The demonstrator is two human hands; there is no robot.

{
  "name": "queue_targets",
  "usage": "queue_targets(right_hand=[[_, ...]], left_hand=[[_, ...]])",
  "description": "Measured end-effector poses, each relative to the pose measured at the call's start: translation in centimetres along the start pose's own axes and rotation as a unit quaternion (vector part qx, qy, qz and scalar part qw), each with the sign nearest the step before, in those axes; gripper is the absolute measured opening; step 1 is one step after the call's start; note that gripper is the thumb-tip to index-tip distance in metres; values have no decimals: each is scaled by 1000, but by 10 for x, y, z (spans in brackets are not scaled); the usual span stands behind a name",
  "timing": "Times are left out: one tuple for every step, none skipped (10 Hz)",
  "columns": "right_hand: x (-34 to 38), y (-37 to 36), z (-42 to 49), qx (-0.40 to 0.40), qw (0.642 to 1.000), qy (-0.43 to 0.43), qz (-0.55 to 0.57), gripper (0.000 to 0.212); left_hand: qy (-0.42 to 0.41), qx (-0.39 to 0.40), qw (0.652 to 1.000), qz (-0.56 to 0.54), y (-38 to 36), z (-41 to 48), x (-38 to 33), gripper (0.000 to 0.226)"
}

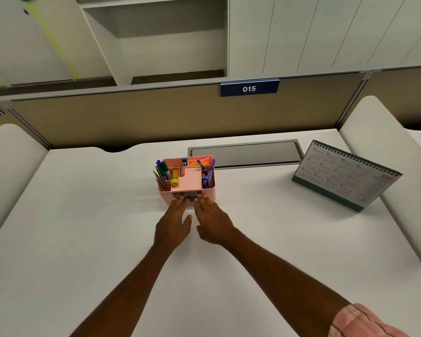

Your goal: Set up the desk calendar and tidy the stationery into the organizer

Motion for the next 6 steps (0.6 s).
queue_targets(right_hand=[[0,3,-2,3,1000,-2,9,83],[-6,2,-11,38,999,-9,11,88],[-17,12,-20,66,998,-20,-7,92],[-27,32,-24,66,997,-24,-21,97],[-29,66,-28,36,999,-26,-27,101],[-29,99,-27,3,999,-28,-28,105]], left_hand=[[7,12,1000,1,3,-3,-3,61],[-10,40,999,33,0,-10,-7,61],[-29,72,996,41,-2,-17,-12,59],[-41,82,995,36,7,-21,-23,55],[-54,67,996,31,29,-25,-37,54],[-64,29,997,7,61,-19,-59,49]])
Point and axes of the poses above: each hand's wrist, its own z-axis towards the middle knuckle, its own y-axis out of the back of the hand, x = y × z, the point moved 3 cm from there along z, towards the middle knuckle, and after that the axes turned 11 degrees about z, right-handed, at the moved point
